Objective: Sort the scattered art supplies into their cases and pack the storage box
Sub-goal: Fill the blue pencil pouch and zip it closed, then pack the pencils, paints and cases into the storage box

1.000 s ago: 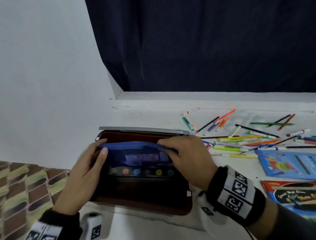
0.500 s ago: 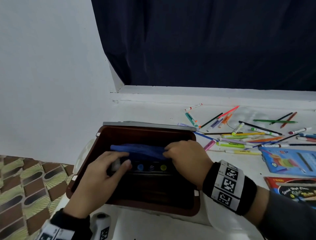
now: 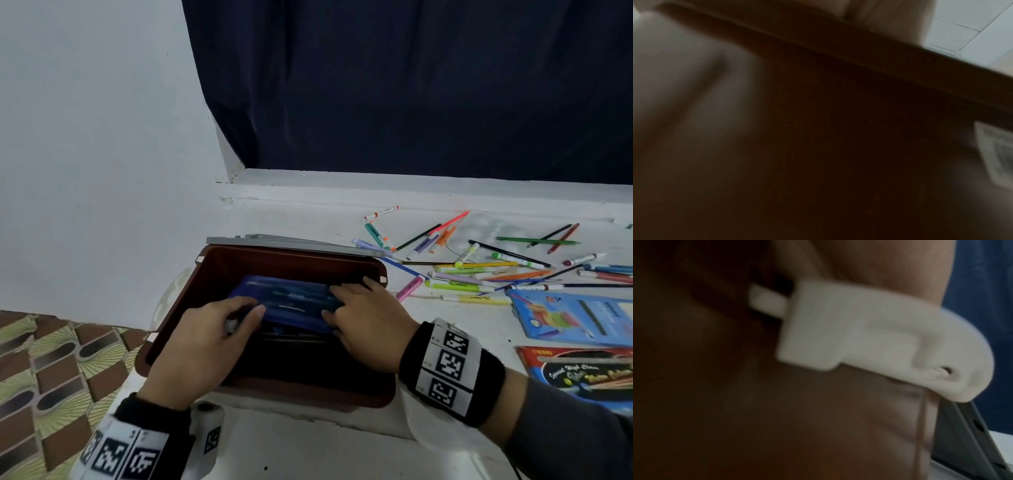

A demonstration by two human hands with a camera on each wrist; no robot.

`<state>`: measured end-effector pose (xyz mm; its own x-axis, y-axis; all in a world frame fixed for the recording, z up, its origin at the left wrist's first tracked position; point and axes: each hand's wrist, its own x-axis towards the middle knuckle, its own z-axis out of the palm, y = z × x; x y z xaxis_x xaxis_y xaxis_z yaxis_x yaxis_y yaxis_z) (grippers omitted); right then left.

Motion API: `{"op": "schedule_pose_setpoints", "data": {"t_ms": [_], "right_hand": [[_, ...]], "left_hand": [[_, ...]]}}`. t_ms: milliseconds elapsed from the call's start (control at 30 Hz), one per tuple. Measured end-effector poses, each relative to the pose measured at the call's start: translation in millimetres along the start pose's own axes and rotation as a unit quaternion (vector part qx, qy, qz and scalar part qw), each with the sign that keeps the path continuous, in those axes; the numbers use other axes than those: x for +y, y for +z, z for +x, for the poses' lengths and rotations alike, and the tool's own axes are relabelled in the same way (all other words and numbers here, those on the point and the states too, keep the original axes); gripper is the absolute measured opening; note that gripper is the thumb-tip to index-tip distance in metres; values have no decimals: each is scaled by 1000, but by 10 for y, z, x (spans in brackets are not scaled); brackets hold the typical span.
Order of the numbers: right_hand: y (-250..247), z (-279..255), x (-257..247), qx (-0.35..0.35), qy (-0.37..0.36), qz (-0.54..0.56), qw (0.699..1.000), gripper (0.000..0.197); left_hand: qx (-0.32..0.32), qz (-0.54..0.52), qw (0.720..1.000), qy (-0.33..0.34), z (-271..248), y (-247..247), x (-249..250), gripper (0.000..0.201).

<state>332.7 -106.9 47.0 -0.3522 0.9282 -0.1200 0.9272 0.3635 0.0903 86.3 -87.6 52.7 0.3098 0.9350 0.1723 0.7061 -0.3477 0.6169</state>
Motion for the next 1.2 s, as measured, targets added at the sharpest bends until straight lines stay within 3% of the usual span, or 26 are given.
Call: {"op": "schedule_pose_setpoints", "data": {"t_ms": [100,233,333,500,700,1000,1200], "right_hand": [[-12,-14,4,25,2,22,999,34],[-44,-77,32,79,-4,95,992,34],[-80,-158,73,109,-5,166,980,32],[-56,-397,177,203,-2,300,932,22],[35,-863,472,302,59,382,872,16],[259,-1626,1243,305,123,422,845,18],[518,-2142,1993,225,129,444,858,13]], "left_hand": [[7,28,999,19,16,-7,21,41],[39,-34,999,18,4,-9,103,19],[53,-47,997,35,-27,-8,142,17],[87,-102,989,55,-82,71,322,14],[70,-187,977,73,-79,397,741,14],[20,-201,971,125,-79,1071,1554,20],[6,-217,974,66,-135,1637,2074,36]]}}
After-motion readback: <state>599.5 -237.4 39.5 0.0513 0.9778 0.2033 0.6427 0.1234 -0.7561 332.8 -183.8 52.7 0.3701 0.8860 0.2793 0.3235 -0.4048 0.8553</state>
